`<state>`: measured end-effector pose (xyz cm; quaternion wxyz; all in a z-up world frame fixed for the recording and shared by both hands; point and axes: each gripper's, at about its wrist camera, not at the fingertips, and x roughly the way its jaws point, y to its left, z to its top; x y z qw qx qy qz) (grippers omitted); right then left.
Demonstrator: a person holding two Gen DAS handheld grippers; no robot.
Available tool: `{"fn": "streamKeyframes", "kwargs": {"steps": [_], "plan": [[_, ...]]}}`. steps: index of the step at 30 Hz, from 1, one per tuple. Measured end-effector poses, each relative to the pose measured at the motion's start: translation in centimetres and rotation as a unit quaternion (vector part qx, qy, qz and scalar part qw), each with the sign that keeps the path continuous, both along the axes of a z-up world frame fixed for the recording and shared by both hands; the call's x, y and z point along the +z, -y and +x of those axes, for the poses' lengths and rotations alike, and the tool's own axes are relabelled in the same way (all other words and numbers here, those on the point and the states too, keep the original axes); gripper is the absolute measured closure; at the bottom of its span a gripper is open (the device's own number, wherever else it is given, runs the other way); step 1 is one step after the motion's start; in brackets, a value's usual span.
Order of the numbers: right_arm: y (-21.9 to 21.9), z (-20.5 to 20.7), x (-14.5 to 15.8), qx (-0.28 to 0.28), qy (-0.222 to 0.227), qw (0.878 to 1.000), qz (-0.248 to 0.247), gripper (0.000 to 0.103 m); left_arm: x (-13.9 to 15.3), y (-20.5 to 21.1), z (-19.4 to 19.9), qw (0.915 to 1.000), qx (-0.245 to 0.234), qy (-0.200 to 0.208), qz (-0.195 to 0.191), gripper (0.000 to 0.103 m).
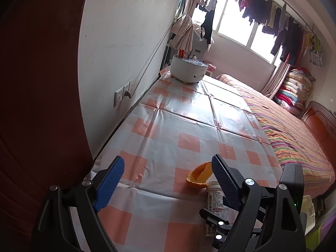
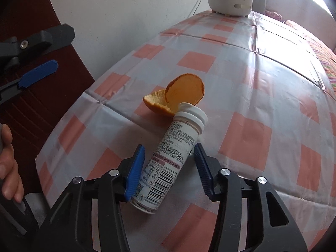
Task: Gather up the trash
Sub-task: 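Close the right tool on the white pill bottle and lift it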
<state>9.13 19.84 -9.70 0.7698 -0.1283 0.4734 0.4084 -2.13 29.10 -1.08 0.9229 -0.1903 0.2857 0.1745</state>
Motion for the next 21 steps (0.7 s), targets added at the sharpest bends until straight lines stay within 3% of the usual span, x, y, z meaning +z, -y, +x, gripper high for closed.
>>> {"fn": "streamKeyframes", "kwargs": {"steps": [4, 9, 13, 21], "plan": [[1.0, 0.3, 0.1, 0.000, -0.003, 1.000, 0.015, 0.073, -0.6, -0.1, 0.6, 0.9999, 0.002, -0.012, -0.003, 0.020], [3.4, 0.9, 0.3, -0.009, -0.003, 1.000, 0.028, 0.075, -1.6, 0.3, 1.9, 0.9992, -0.002, -0.040, 0.006, 0.020], [6.5, 1.8, 1.1, -0.029, -0.024, 0.997, 0.071, 0.075, -2.8, 0.9, 3.2, 0.9975, -0.017, -0.069, 0.007, 0.020], [11.5, 3.0, 4.1, -0.059, -0.038, 0.987, 0.145, 0.075, -5.7, 2.1, 6.1, 0.9918, -0.051, -0.106, -0.051, 0.020]]}}
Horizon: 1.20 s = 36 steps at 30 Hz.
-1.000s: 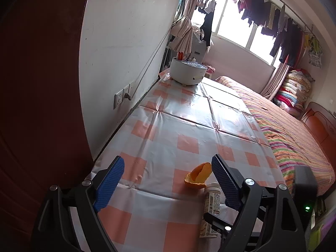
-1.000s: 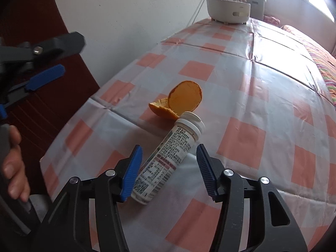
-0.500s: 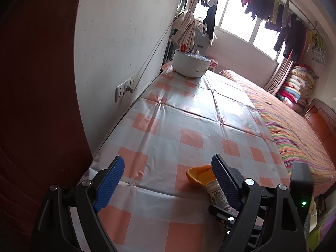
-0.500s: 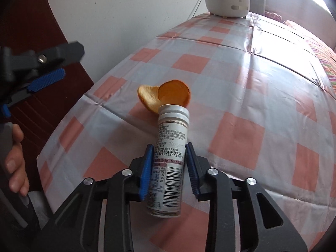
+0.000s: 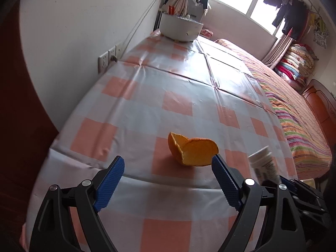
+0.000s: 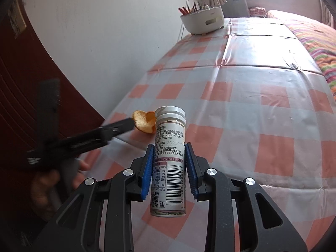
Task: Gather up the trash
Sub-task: 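Close the left tool on the orange peel and lift it while the right tool holds the bottle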
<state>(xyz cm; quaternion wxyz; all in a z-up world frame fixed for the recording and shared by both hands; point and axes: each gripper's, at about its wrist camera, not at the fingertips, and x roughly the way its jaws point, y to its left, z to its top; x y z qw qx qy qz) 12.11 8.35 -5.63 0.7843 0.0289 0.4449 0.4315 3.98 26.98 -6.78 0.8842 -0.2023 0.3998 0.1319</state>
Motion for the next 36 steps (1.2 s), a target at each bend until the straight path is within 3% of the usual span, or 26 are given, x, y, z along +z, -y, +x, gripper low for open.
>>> {"fn": "streamKeyframes", "kwargs": {"steps": [7, 9, 11, 12, 14, 17, 19, 23, 29, 36], "plan": [[2.8, 0.1, 1.3, -0.005, -0.011, 0.999, 0.036, 0.075, -0.9, 0.7, 2.0, 0.9993, -0.006, 0.009, -0.035, 0.023], [3.3, 0.1, 1.5, -0.007, -0.009, 0.999, 0.042, 0.075, -1.0, 1.0, 2.4, 0.9995, -0.009, 0.008, -0.030, 0.038], [3.7, -0.1, 1.6, -0.010, -0.011, 0.999, 0.049, 0.075, -1.1, 1.3, 2.8, 0.9990, -0.018, 0.007, -0.039, 0.059], [3.9, -0.1, 1.5, -0.011, -0.012, 0.998, 0.053, 0.075, -1.0, 1.6, 2.9, 0.9992, -0.019, 0.010, -0.035, 0.062], [4.6, -0.1, 1.6, -0.016, -0.011, 0.998, 0.058, 0.075, -0.7, 1.9, 3.0, 0.9994, -0.019, 0.015, -0.022, 0.079], [6.0, -0.1, 2.1, -0.024, -0.006, 0.998, 0.064, 0.075, -0.7, 2.1, 3.1, 0.9987, -0.024, 0.023, -0.038, 0.088], [7.0, -0.1, 2.4, -0.032, -0.002, 0.997, 0.068, 0.075, -0.3, 2.9, 3.1, 0.9987, -0.032, 0.029, -0.025, 0.095], [8.6, 0.0, 2.6, -0.045, 0.003, 0.996, 0.071, 0.075, 0.5, 4.5, 3.1, 0.9974, -0.053, 0.044, -0.021, 0.101], [11.5, 0.1, 2.9, -0.068, 0.010, 0.995, 0.075, 0.075, 1.6, 7.9, 3.1, 0.9940, -0.090, 0.062, 0.001, 0.102], [12.6, -0.3, 2.9, -0.077, 0.012, 0.994, 0.077, 0.075, 2.9, 8.1, 1.6, 0.9934, -0.080, 0.079, 0.024, 0.100]]}}
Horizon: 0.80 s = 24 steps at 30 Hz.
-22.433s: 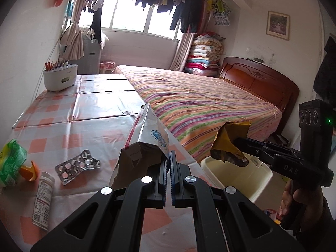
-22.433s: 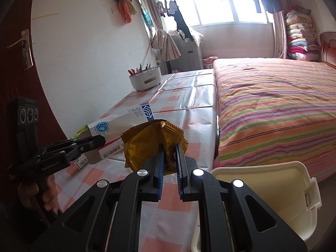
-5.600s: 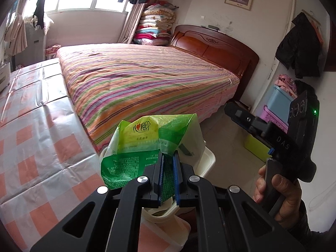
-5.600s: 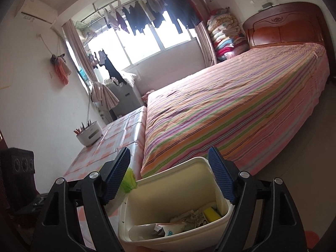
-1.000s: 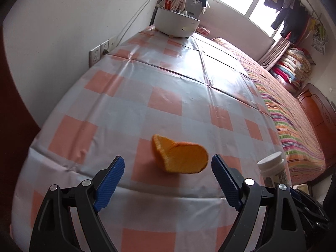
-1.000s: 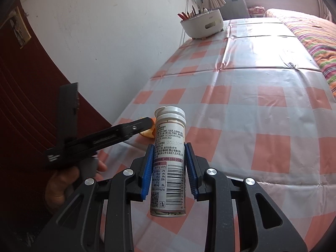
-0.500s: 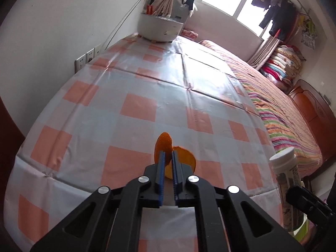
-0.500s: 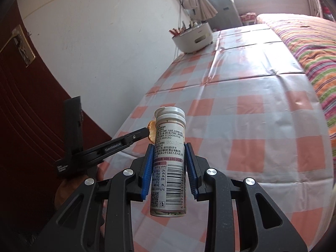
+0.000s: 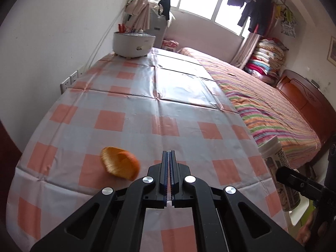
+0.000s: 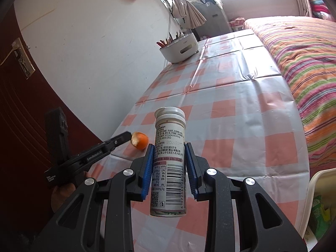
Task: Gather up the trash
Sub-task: 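Close the left tool on the orange peel and lift it while the right tool holds the bottle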
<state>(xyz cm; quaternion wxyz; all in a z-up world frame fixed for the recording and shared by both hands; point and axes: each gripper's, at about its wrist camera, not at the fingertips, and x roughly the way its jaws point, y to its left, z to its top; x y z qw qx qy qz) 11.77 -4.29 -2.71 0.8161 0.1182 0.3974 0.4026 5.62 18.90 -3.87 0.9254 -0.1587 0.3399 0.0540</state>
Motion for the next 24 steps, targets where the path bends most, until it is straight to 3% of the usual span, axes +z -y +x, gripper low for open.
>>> {"fn": "streamKeyframes", "kwargs": {"steps": [1, 3, 4, 5, 7, 16, 19, 21, 23, 24], "plan": [[0.1, -0.1, 0.0, 0.000, 0.000, 1.000, 0.001, 0.075, -0.1, -0.3, -0.2, 1.0000, 0.006, -0.006, -0.001, 0.095], [-0.8, 0.0, 0.3, 0.003, 0.000, 1.000, 0.003, 0.075, -0.6, -0.9, -0.2, 0.9997, 0.013, -0.021, -0.006, 0.053], [-1.1, 0.0, 0.4, 0.005, 0.002, 1.000, 0.003, 0.075, -0.7, -1.3, -0.3, 0.9995, 0.024, -0.020, -0.011, 0.020], [-1.3, -0.1, 0.5, 0.007, 0.003, 1.000, 0.003, 0.075, -0.7, -1.7, -0.8, 0.9989, 0.044, -0.003, -0.016, 0.018], [-1.8, -0.1, 0.5, 0.013, 0.004, 1.000, 0.003, 0.075, -0.6, -2.3, -1.0, 0.9979, 0.063, 0.007, -0.017, 0.018], [-2.4, 0.3, -0.6, 0.021, -0.004, 1.000, 0.009, 0.075, -3.6, -3.5, 2.9, 0.9947, 0.040, -0.075, -0.057, 0.018], [-2.0, 0.4, -0.5, 0.021, -0.005, 1.000, 0.014, 0.075, -4.0, -3.4, 3.5, 0.9946, 0.032, -0.073, -0.066, 0.018], [-1.6, 0.4, -0.4, 0.020, -0.005, 1.000, 0.017, 0.075, -4.3, -3.6, 3.7, 0.9942, 0.032, -0.071, -0.074, 0.028], [-1.3, 0.4, -0.4, 0.017, -0.005, 1.000, 0.019, 0.075, -4.5, -3.5, 3.8, 0.9940, 0.032, -0.073, -0.075, 0.064], [-1.1, 0.5, -0.3, 0.015, -0.006, 1.000, 0.021, 0.075, -4.4, -3.5, 3.8, 0.9945, 0.031, -0.067, -0.074, 0.068]]}}
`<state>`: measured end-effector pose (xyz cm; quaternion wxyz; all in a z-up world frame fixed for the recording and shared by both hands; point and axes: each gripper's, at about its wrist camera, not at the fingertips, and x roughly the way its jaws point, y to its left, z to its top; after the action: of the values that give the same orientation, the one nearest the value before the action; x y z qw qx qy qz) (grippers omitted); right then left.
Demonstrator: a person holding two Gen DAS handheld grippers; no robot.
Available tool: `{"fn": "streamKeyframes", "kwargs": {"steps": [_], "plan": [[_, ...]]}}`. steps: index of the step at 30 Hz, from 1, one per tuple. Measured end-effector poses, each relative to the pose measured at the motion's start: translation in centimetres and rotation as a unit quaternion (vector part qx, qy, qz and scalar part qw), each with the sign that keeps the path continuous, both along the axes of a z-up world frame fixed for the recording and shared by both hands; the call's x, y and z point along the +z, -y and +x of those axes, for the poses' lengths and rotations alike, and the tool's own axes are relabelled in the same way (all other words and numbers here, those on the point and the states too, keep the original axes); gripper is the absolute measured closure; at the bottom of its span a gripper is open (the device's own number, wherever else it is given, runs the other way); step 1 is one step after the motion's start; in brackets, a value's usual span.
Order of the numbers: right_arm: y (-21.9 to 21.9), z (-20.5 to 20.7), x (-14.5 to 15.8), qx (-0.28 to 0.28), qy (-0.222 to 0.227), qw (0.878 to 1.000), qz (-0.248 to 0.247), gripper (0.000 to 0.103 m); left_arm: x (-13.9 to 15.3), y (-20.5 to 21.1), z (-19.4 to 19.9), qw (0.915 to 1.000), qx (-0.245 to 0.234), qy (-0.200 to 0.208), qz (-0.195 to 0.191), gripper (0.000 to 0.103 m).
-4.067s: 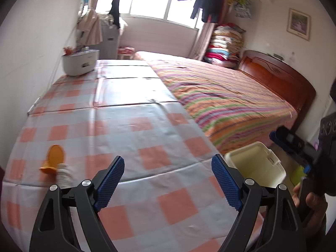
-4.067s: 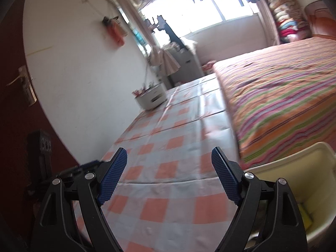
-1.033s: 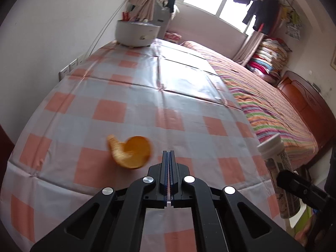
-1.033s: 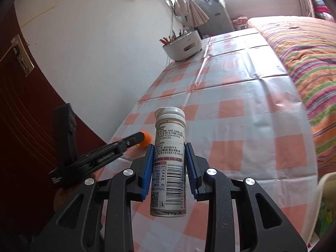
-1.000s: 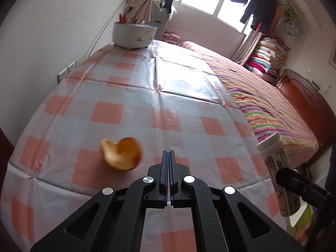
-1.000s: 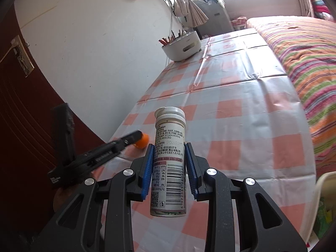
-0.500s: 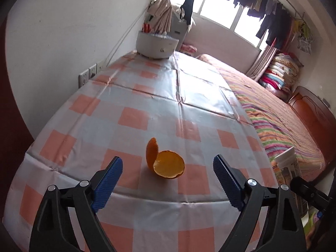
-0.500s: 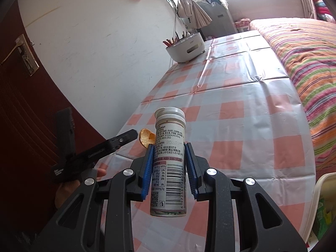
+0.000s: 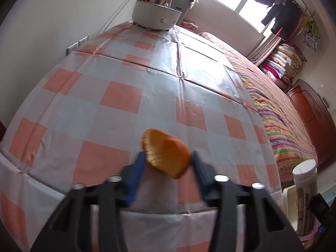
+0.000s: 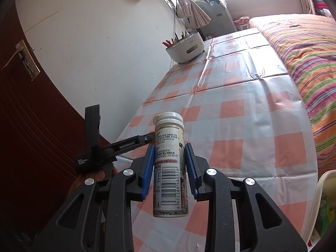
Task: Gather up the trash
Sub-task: 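Close the left tool on the orange peel and lift it while the right tool holds the bottle, then carry the orange peel and pill bottle to the cream bin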
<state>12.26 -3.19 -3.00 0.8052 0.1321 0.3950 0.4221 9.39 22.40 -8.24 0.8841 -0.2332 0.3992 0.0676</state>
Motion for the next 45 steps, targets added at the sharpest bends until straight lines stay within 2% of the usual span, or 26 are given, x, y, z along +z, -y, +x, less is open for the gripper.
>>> {"fn": "streamKeyframes", "kwargs": {"steps": [1, 2, 8, 16, 23, 30, 45], "plan": [[0.1, 0.0, 0.0, -0.001, 0.000, 1.000, 0.001, 0.075, 0.2, 0.0, 0.0, 1.0000, 0.000, 0.007, 0.002, 0.082], [0.3, 0.1, 0.1, -0.004, 0.001, 1.000, 0.002, 0.075, 0.4, 0.0, -0.1, 0.9999, -0.004, 0.013, -0.002, 0.087], [1.1, -0.5, 1.4, -0.014, 0.022, 1.000, 0.002, 0.075, 0.6, 1.3, 0.0, 0.9995, -0.025, 0.016, 0.006, 0.094], [1.4, -1.0, 1.7, -0.021, 0.030, 0.999, 0.008, 0.075, 2.9, 3.9, -1.3, 0.9955, -0.058, 0.065, 0.035, 0.095], [2.7, -1.6, 2.4, -0.032, 0.043, 0.999, 0.006, 0.075, 4.9, 6.1, -2.4, 0.9906, -0.087, 0.102, 0.028, 0.095], [4.7, -2.1, 2.5, -0.046, 0.051, 0.998, 0.000, 0.075, 5.9, 8.4, -2.7, 0.9862, -0.119, 0.113, 0.022, 0.095], [11.9, -3.0, 2.5, -0.105, 0.064, 0.992, -0.015, 0.075, 6.7, 15.4, -2.6, 0.9740, -0.188, 0.125, 0.018, 0.095]]}}
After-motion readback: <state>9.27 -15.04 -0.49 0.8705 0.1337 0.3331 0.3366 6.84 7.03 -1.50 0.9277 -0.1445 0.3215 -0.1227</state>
